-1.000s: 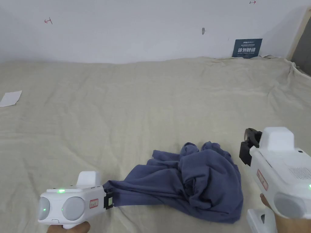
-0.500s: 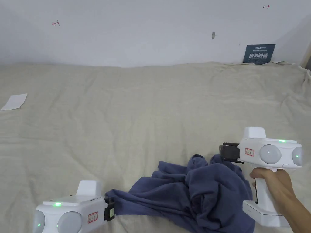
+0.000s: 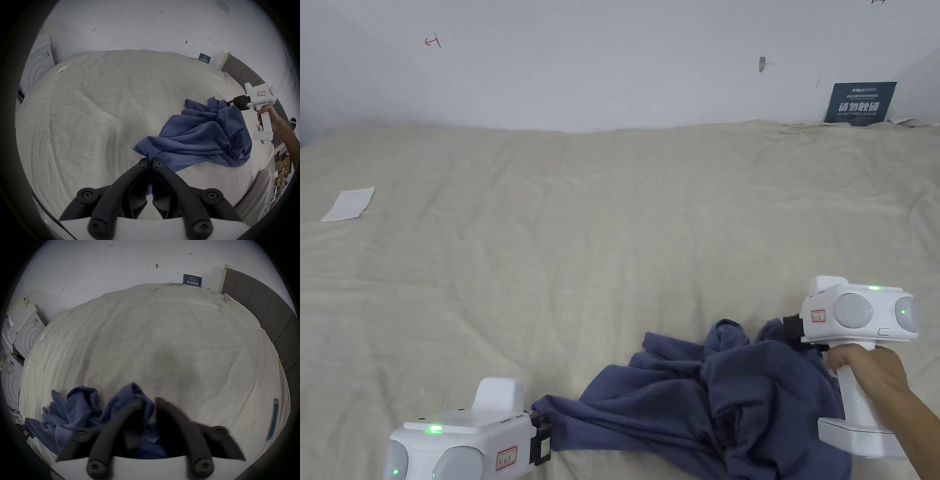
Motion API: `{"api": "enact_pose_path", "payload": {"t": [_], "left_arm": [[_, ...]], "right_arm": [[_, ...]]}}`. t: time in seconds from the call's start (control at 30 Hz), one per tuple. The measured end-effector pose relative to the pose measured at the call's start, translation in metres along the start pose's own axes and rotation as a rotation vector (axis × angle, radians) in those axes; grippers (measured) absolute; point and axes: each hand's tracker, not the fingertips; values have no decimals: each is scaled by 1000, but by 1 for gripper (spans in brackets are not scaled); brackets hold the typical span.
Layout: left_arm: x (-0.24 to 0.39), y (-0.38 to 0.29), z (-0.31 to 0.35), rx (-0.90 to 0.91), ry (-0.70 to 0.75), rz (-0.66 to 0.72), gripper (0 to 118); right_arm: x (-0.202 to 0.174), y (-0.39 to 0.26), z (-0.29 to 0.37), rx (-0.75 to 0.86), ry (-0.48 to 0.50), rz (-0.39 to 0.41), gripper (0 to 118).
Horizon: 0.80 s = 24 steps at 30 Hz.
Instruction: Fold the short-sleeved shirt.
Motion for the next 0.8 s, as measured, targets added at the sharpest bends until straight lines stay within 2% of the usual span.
{"api": "enact_pose_path", "payload": {"t": [0.1,0.2,0.3,0.4,0.5,0.67,0.8], "left_arm": [[0,-1,1,4,-2,2,1],[1,-2,3,9,-5,8,1],[0,0,7,22,-15,18,1],[-1,5,13,38,-36,41,1],[-2,15,22,68,-57,59,1],[-3,47,49,157,-77,73,1],[-10,86,77,253,-61,75,1]], "right_arm": [[4,-3,8,-5,55,-6,2],[4,-2,26,86,35,1,1],[9,3,52,152,68,-7,1],[12,11,84,252,72,28,1],[19,22,120,332,109,10,1],[29,42,180,449,103,18,1],[41,61,216,534,62,23,1]]}}
